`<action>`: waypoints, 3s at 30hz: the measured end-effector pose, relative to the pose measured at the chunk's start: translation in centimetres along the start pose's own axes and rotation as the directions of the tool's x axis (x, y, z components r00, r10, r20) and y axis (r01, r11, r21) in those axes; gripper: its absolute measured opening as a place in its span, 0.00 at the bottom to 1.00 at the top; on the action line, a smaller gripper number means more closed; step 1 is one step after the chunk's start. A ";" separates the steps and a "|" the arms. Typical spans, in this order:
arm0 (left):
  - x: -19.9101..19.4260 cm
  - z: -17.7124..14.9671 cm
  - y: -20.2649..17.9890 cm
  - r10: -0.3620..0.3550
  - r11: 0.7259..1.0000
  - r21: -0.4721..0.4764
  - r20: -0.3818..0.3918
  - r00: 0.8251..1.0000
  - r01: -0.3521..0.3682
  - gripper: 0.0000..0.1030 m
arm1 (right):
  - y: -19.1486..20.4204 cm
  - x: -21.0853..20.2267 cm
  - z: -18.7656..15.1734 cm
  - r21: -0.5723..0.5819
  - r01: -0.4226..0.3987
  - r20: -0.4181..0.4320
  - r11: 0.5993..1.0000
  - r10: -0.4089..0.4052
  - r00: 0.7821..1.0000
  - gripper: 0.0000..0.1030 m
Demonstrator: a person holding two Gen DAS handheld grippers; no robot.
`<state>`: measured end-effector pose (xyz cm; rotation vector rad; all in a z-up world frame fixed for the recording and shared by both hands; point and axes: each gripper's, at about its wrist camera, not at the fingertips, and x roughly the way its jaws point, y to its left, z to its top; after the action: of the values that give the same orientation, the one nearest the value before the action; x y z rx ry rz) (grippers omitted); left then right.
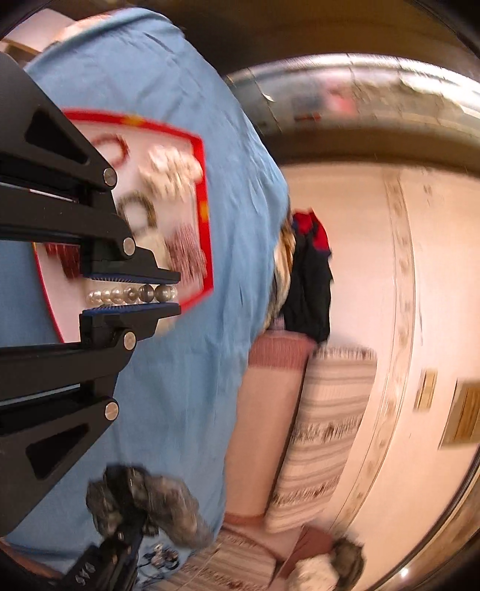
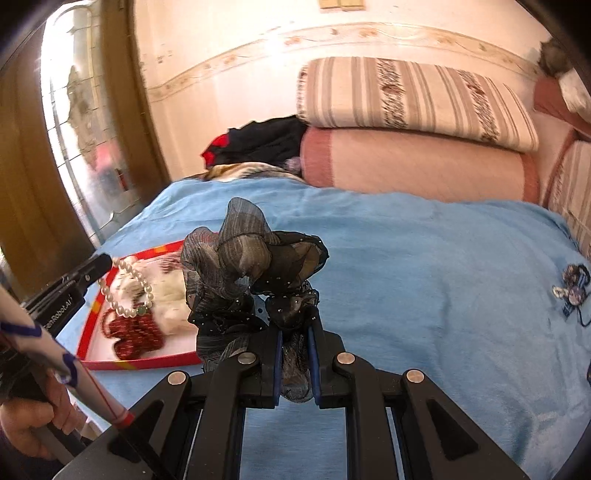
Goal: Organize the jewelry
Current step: 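Lift both held items and carry them over the red-rimmed box, then lower the pearl bracelet into the box and open the left tool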
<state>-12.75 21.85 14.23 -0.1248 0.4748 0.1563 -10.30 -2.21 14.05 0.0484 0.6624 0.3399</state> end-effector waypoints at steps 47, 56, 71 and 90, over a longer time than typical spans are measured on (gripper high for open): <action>3.3 -1.7 10.6 0.228 0.968 -0.088 -0.103 0.968 -0.237 0.09 | 14.3 10.2 -0.5 -0.132 -0.173 -0.226 0.976 0.140 0.964 0.13; 4.6 -2.1 11.9 0.241 0.960 -0.111 -0.143 0.960 -0.258 0.09 | 14.2 11.7 -0.6 -0.109 -0.160 -0.253 0.981 0.128 0.959 0.13; 6.6 -2.3 11.9 0.253 0.956 -0.105 -0.185 0.950 -0.275 0.09 | 13.1 14.4 -0.8 -0.052 -0.143 -0.297 0.988 0.121 0.947 0.13; 7.6 -2.5 11.4 0.267 0.954 -0.081 -0.196 0.943 -0.287 0.09 | 12.9 15.7 0.3 -0.017 -0.141 -0.305 0.990 0.129 0.944 0.13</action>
<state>-9.19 33.58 7.55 -0.1795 0.6679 0.4512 -2.39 15.03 6.87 0.0041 0.9597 0.4991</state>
